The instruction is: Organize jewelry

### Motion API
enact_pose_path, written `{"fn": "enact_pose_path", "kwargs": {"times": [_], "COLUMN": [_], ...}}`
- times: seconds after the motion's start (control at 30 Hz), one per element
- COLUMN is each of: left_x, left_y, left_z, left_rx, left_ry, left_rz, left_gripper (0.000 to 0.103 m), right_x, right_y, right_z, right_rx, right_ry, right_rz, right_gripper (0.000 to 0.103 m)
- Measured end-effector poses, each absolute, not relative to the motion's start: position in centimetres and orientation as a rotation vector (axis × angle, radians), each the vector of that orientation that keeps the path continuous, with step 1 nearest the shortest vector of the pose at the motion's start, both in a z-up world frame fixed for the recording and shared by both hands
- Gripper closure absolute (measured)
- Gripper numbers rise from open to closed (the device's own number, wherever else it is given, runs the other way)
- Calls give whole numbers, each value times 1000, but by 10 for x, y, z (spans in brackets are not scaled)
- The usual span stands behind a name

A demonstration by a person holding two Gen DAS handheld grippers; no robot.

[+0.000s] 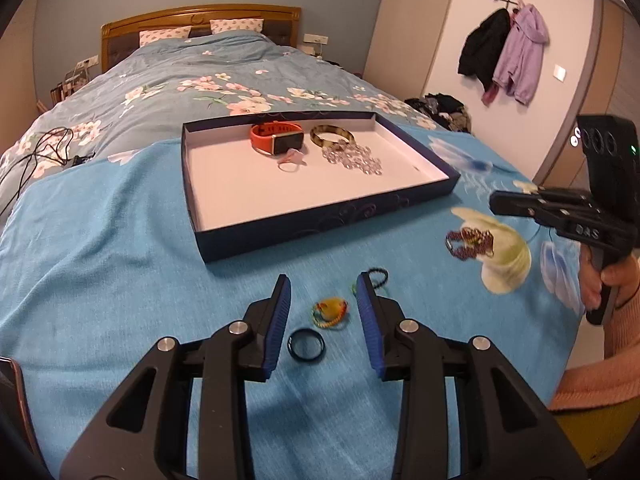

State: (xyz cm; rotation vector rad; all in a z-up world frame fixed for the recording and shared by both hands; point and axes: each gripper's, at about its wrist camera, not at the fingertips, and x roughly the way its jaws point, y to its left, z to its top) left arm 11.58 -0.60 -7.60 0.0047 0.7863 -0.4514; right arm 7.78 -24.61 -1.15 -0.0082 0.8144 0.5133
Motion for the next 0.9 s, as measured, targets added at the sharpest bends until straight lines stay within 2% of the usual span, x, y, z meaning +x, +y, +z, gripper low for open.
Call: {"fn": "enact_pose_path", "kwargs": {"times": [0.03, 0.07, 0.1, 0.17, 0.47, 0.63, 0.9], "left_x": [113, 112, 112, 113, 116, 116, 117], "left_y": [-6, -7, -8, -8, -10, -10, -11], "left_z": [-77, -77, -78, -79, -83, -84, -85], "left_rx": [11, 15, 16, 10, 0, -2, -5], "left_ry": [786, 786, 787, 790, 800, 802, 804], "left_rz": [-453, -452, -452, -458, -468, -470, -472], "left_gripper": [67, 66, 66, 66, 65, 65, 65], "right_x": [79, 79, 81, 83, 79, 77, 80], "right_y": [-248, -250, -255, -264, -278, -277, -249], "right_z": [-14, -16, -19, -25, -49, -43, -47], "right_rx": [0, 5, 4, 15, 25, 42, -93], "right_ry": [827, 836, 845, 867, 953, 919, 927], "right_rz": [511, 498, 467, 431, 408, 424, 445], "right_gripper": [102, 96, 86, 80, 80, 80, 80]}}
